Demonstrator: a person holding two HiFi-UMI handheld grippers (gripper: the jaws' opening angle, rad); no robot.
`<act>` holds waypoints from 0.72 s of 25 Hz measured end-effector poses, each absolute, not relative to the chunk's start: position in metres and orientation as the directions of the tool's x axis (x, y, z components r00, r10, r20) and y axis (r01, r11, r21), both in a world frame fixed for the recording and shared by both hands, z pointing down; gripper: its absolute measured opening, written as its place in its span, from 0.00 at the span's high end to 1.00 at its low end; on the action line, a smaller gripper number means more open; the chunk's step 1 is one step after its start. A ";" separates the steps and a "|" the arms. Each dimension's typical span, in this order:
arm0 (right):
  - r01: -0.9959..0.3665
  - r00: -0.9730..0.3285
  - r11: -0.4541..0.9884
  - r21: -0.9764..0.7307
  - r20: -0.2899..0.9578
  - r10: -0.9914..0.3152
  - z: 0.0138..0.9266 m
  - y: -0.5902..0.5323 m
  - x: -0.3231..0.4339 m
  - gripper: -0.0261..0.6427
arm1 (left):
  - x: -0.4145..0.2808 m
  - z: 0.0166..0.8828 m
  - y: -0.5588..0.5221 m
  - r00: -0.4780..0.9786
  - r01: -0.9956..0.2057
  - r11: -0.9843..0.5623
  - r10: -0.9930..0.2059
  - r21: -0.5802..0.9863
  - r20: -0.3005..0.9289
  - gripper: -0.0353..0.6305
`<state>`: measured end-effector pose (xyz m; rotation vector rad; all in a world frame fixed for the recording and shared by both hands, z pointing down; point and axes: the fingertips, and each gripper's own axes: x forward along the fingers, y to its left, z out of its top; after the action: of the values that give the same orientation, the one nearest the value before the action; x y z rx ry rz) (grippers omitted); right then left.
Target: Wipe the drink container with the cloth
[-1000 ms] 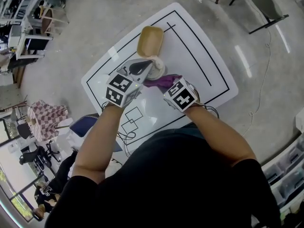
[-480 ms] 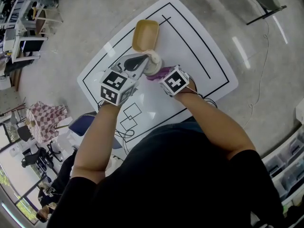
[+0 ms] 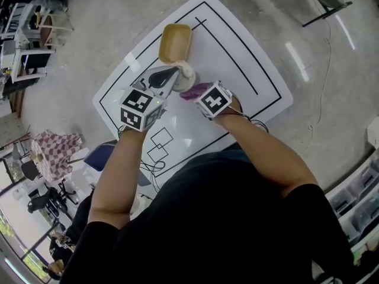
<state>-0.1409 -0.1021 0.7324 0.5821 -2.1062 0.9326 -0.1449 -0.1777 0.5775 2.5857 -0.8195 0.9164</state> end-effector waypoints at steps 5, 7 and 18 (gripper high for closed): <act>-0.640 -0.573 0.660 -0.395 0.816 -0.068 0.727 -0.070 -0.105 0.83 | -0.146 0.576 -0.176 0.637 -0.598 -0.799 -0.421 0.068 0.646 0.91; -0.620 -0.582 0.682 -0.388 0.811 -0.067 0.722 -0.060 -0.090 0.83 | -0.146 0.576 -0.176 0.637 -0.604 -0.794 -0.425 0.074 0.643 0.91; -0.406 -0.713 0.881 -0.243 0.687 -0.139 0.623 -0.093 -0.085 0.83 | -0.140 0.574 -0.177 0.628 -0.619 -0.781 -0.429 0.082 0.649 0.91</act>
<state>-0.0853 -0.0928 0.6227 0.3900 -2.3479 0.4976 -0.1398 -0.1772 0.5737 2.5551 -0.8458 0.9045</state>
